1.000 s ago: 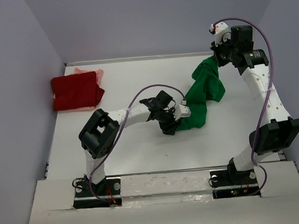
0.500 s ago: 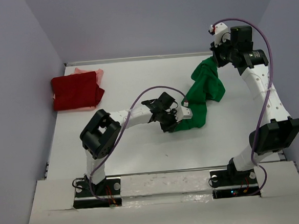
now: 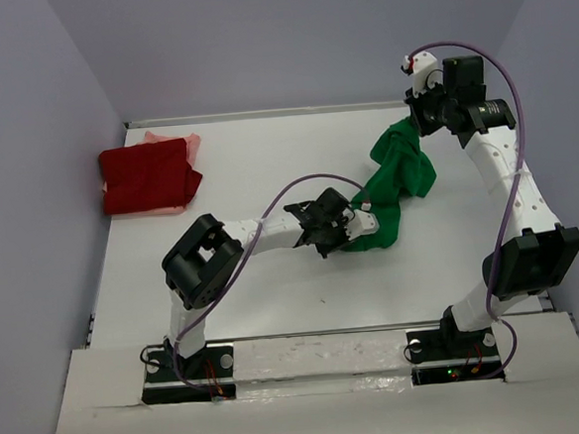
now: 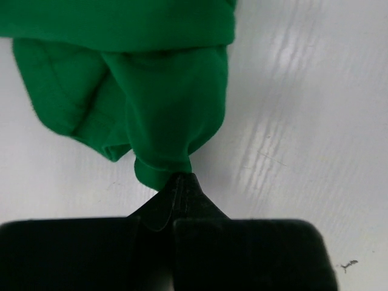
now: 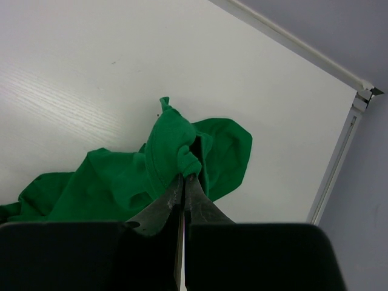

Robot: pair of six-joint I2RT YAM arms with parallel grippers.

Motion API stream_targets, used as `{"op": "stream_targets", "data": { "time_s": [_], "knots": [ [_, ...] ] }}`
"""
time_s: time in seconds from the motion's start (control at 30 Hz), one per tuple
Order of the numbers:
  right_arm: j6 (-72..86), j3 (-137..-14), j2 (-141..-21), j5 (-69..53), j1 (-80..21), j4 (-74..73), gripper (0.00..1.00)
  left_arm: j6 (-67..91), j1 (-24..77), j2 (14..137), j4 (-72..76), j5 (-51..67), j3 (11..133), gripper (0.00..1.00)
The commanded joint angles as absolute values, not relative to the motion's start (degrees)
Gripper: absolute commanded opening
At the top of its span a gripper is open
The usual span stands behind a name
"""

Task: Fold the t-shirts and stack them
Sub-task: Move the tshirt to the center of the board

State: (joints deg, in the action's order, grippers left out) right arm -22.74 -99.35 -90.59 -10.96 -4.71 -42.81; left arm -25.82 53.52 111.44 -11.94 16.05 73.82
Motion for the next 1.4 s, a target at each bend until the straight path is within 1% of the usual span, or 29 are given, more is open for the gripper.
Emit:
{"op": "stream_targets", "data": {
  "time_s": [0.0,0.2,0.37,0.4,0.5,0.53,0.6,0.73,0.8,0.9,1.1,1.2,1.37],
  "knots": [
    [-23.1,-99.7,-88.8,-11.3,-4.7,-40.0,0.00,-23.8,54.8,104.3,-6.2,2.0,70.9,0.00],
    [-23.3,-101.8,-88.9,-9.2,-4.7,-39.8,0.00,-24.7,54.6,99.8,-0.5,-18.1,69.5,0.00],
    [-22.9,-104.1,-90.0,-4.0,-4.7,-38.9,0.00,-27.1,52.8,95.8,2.9,-28.6,69.5,0.00],
    [-22.9,-104.2,-89.9,-3.3,-4.7,-38.2,0.00,-28.2,52.6,95.0,4.1,-31.0,69.1,0.00],
    [-22.8,-103.8,-89.9,-1.7,-4.7,-36.8,0.00,-36.6,51.9,92.5,13.2,-43.0,63.6,0.00],
    [-22.9,-103.7,-90.0,-1.2,-4.7,-36.6,0.00,-38.0,51.3,92.0,14.8,-44.6,62.9,0.00],
    [-23.1,-103.1,-90.2,-0.4,-4.7,-35.6,0.00,-37.7,47.5,91.6,15.7,-44.9,63.0,0.00],
    [-24.3,-102.1,-91.0,3.8,-4.7,-33.2,0.00,-29.8,37.5,92.7,4.4,-39.3,70.9,0.00],
    [-24.3,-102.7,-91.9,4.5,-4.7,-32.3,0.00,-26.9,32.0,93.2,1.9,-36.8,74.5,0.00],
    [-24.1,-103.5,-93.7,7.0,-4.1,-29.9,0.00,-25.5,27.1,93.5,0.1,-35.6,77.7,0.00],
    [-23.3,-102.8,-94.8,10.7,-4.1,-21.4,0.00,-24.3,21.5,93.1,-2.7,-34.8,80.1,0.00],
    [-23.1,-104.4,-95.7,11.2,-3.6,-20.1,0.00,-23.9,20.3,92.1,-3.5,-33.9,80.6,0.00],
    [-23.2,-108.7,-96.7,10.6,-3.6,-19.6,0.00,-24.2,19.9,90.4,-3.3,-35.8,82.1,0.00]
  ]
}}
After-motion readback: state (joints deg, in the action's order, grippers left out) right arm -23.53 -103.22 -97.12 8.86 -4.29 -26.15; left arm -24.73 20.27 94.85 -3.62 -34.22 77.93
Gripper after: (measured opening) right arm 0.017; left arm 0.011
